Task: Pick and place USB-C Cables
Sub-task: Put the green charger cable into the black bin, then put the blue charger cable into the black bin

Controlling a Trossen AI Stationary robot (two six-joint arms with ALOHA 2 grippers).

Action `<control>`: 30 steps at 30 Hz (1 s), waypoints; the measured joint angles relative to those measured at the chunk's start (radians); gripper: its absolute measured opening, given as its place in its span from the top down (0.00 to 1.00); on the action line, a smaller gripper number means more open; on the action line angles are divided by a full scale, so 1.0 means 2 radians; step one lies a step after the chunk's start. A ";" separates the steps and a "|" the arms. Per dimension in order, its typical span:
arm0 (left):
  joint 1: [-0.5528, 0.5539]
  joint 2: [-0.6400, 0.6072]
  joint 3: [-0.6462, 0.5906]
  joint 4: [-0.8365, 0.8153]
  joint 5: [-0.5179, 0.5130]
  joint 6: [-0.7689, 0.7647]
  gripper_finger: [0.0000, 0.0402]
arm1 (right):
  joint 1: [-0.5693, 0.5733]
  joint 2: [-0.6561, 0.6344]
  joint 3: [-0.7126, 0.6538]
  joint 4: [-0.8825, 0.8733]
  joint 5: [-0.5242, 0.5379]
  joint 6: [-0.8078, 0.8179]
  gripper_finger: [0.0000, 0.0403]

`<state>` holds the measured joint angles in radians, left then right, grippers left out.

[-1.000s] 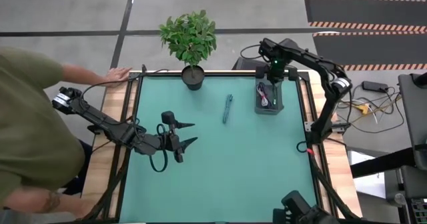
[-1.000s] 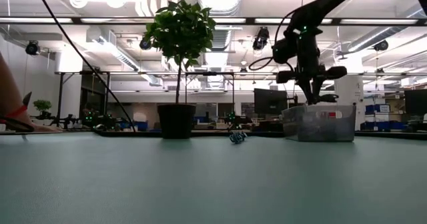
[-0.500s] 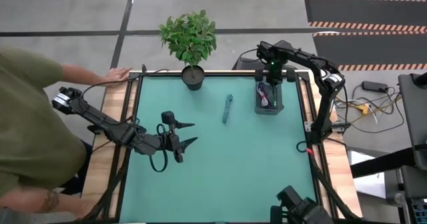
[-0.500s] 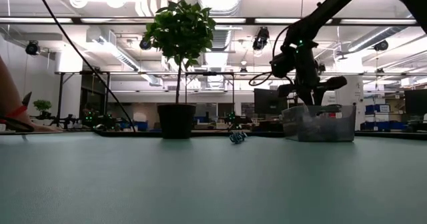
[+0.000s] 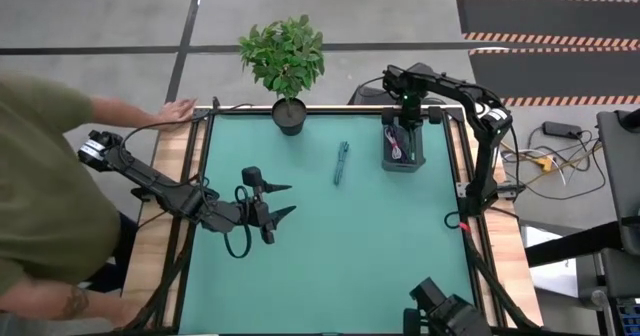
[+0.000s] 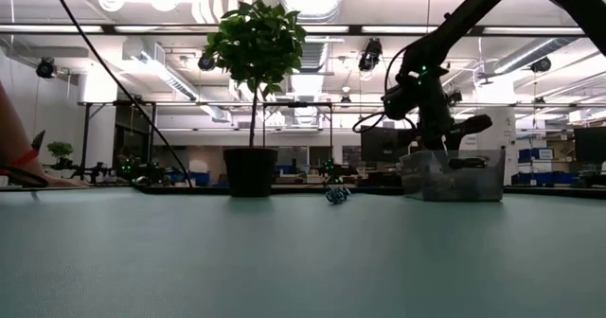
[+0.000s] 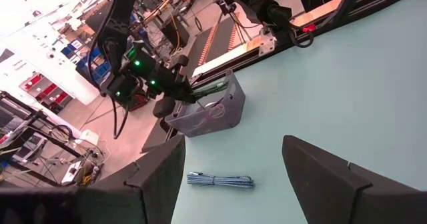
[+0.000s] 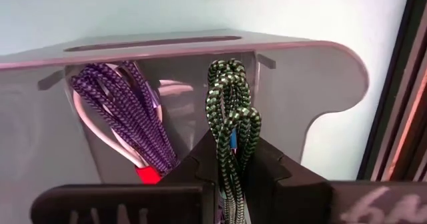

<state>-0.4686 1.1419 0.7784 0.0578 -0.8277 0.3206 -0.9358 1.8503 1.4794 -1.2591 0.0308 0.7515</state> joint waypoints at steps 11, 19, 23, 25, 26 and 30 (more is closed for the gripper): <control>0.000 0.000 0.000 0.000 0.000 0.000 0.41 | 0.002 -0.002 -0.001 0.000 0.015 -0.008 0.78; 0.000 0.000 0.000 0.000 0.000 0.000 0.41 | 0.004 -0.008 -0.001 -0.001 0.016 -0.017 0.67; 0.000 0.000 0.000 0.000 0.000 0.000 0.41 | 0.013 -0.019 -0.001 -0.007 0.011 -0.017 0.65; 0.000 0.000 0.000 0.000 0.000 0.000 0.41 | 0.021 -0.029 0.000 -0.016 0.010 -0.015 0.65; 0.000 0.000 0.000 0.000 0.000 0.000 0.41 | 0.026 -0.035 0.000 -0.017 0.011 -0.013 0.66; 0.000 0.000 0.000 0.000 0.000 -0.001 0.41 | 0.054 -0.059 0.000 -0.013 0.015 -0.006 0.66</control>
<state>-0.4686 1.1419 0.7784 0.0586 -0.8276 0.3194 -0.8270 1.7326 1.4788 -1.2859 0.0611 0.7387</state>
